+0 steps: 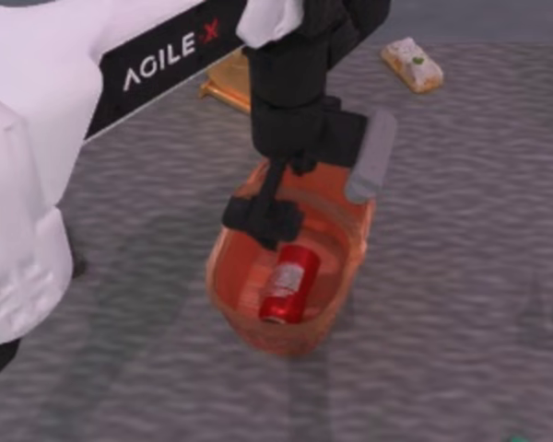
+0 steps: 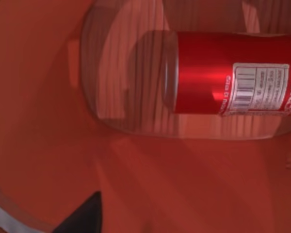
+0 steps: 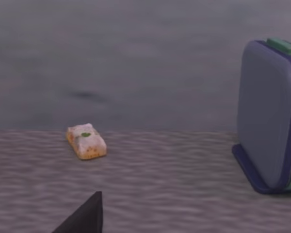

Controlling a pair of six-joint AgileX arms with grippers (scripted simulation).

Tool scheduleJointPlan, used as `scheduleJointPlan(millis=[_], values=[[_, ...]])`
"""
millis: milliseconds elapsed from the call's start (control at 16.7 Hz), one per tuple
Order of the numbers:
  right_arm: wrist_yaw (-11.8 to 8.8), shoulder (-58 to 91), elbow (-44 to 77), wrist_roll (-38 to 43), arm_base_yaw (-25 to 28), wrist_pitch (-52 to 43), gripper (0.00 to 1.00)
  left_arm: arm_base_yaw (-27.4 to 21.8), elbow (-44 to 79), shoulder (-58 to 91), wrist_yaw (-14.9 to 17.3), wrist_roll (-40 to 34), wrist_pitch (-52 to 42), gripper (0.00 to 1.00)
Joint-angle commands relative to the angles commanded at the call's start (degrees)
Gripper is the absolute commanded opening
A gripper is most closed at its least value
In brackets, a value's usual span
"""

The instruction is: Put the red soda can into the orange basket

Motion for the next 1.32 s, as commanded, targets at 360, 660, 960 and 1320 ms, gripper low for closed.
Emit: scheduleJointPlan(millis=[360, 660, 960, 1320], values=[[0.0, 0.0, 0.0, 0.0, 0.0, 0.0, 1.0, 0.0, 0.0, 0.0, 0.0, 0.0, 0.0, 0.62], [0.0, 0.0, 0.0, 0.0, 0.0, 0.0, 1.0, 0.0, 0.0, 0.0, 0.0, 0.0, 0.0, 0.25], [0.0, 0.0, 0.0, 0.0, 0.0, 0.0, 1.0, 0.0, 0.0, 0.0, 0.0, 0.0, 0.0, 0.0], [0.0, 0.0, 0.0, 0.0, 0.0, 0.0, 1.0, 0.0, 0.0, 0.0, 0.0, 0.0, 0.0, 0.0]])
